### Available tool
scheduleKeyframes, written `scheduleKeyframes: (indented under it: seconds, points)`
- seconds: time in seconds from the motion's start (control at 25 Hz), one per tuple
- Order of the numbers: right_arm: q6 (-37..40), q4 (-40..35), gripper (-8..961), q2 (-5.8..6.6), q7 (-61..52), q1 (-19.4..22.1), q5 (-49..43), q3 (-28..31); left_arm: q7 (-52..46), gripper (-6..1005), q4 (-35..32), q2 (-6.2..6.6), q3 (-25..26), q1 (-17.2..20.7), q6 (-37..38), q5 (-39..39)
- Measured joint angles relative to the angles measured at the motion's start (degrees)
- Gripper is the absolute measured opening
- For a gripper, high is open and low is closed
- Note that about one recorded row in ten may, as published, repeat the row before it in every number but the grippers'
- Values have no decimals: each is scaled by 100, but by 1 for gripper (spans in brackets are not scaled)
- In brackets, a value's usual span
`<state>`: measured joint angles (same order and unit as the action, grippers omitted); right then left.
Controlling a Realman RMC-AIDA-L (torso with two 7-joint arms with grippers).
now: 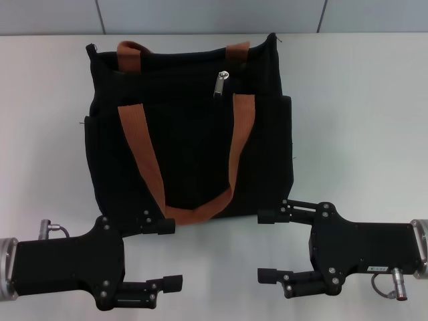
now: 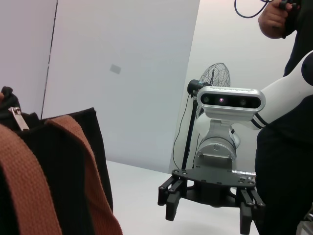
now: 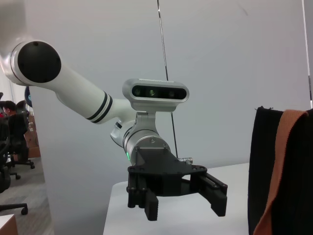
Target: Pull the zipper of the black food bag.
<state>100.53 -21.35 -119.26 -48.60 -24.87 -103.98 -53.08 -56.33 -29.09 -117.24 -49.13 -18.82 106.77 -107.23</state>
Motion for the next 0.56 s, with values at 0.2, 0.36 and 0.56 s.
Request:
scheduleKeyframes:
  seconds: [0.2, 0.36, 0.56]
  points:
    - [1, 0, 815, 0, 0, 0, 0, 0, -1, 810, 0, 0, 0, -7, 0, 0]
    - [1, 0, 815, 0, -6, -4, 0, 0, -1, 810, -1, 0, 0, -8, 0, 0]
    - [1, 0, 815, 0, -21, -7, 0, 0, -1, 810, 0, 0, 0, -8, 0, 0]
